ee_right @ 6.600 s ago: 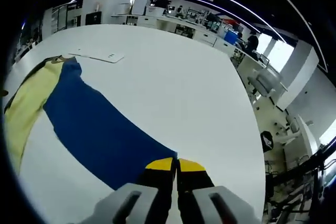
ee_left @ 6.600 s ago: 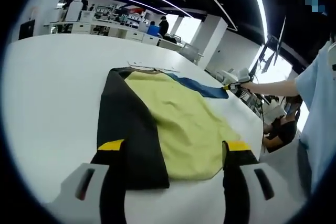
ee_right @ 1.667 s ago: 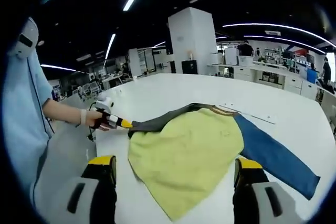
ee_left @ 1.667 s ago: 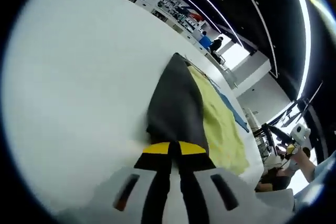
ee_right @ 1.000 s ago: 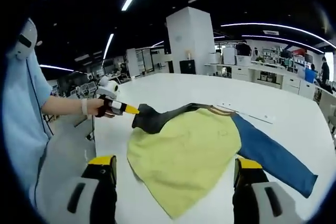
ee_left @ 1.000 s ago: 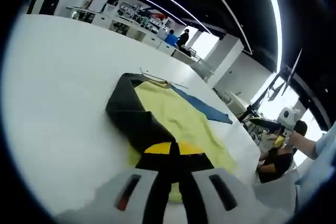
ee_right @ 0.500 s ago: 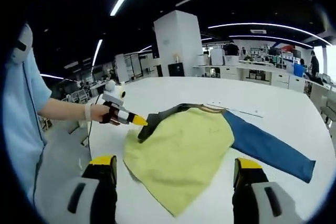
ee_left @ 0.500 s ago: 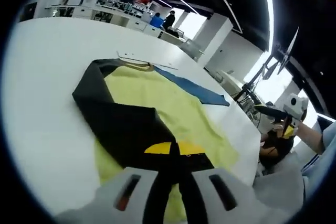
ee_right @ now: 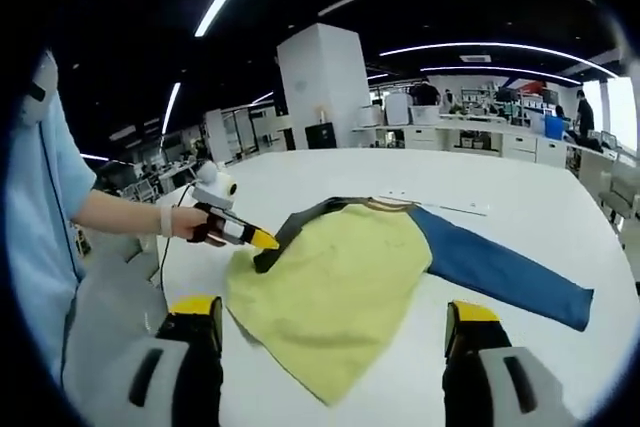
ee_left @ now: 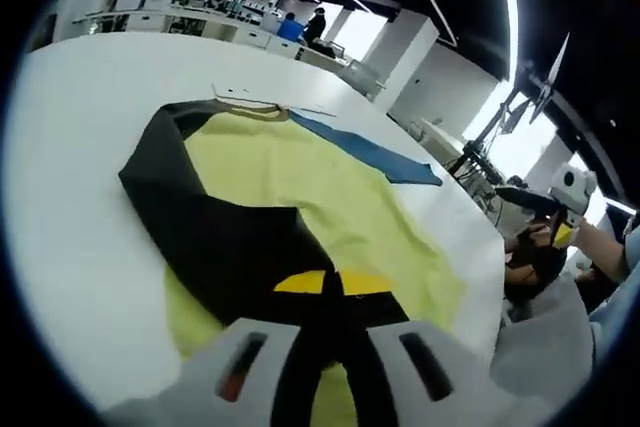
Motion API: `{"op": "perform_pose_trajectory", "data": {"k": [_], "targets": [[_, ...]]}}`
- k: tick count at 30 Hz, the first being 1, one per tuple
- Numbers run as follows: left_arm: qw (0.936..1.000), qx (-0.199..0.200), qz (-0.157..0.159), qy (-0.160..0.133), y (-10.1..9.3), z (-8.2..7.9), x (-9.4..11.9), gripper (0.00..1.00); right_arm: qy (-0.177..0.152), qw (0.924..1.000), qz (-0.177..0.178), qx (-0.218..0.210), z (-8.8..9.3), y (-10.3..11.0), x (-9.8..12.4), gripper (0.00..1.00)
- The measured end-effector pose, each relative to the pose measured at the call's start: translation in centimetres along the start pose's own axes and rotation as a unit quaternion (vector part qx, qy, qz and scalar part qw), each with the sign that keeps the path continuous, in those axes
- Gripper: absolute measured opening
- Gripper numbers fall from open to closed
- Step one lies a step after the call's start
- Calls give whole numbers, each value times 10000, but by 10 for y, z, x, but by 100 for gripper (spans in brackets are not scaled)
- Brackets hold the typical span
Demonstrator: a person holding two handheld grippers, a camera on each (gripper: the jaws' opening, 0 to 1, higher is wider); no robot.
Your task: Fold the garment on the visible template until the final outline fits inside the template.
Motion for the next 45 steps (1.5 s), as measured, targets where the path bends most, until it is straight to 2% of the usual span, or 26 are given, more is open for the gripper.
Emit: {"op": "perform_pose_trajectory", "data": {"k": [5, 10, 12, 16, 19, 23, 27, 31, 38, 40, 45], "targets": [[9999, -55, -31, -93, -1, -3, 10, 28, 51, 10000, -51, -24, 4, 4, -4, 93], [9996, -126, -179, -151, 5, -4, 24, 46, 105, 9999, -100, -40, 7, 7, -6, 93], [9996, -134, -226, -132, 9, -2, 27, 50, 100, 9999, -110, -63, 8, 8, -6, 93], [9994, -153, -274, -125, 15, -1, 28, 36, 123, 9998, -116, -93, 10, 9, -7, 93], [9991, -60, -387, -131, 22, -3, 23, 37, 123, 9998, -117, -103, 11, 10, -7, 93], [9992, 136, -369, -61, 26, -1, 13, 28, 126, 9998, -77, -118, 14, 8, -3, 93], [9987, 327, -385, 82, 33, 5, 2, 27, 93, 9997, 1, -220, 17, 4, 0, 92], [9983, 474, -329, 67, 32, 4, -3, 22, 122, 9996, 26, -266, 22, 3, 3, 92], [9977, 602, -306, 98, 31, 6, -8, 9, 91, 9993, 63, -344, 24, 1, 4, 92], [9978, 551, -362, 59, 33, 5, -6, 0, 103, 9994, 73, -326, 24, 1, 4, 92], [9978, 556, -364, -15, 31, 2, -3, 0, 92, 9994, 86, -321, 23, 0, 4, 92]]}}
Point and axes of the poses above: the point that each gripper's makers call its tool centre point, and the gripper's own axes: x roughly backward along the fingers, y roughly to its left, z roughly out of its underside, the point moved 1 cm from there along x, roughly backward along the fingers, and after that the axes turned 7 degrees about y, right-handed, at the moved point
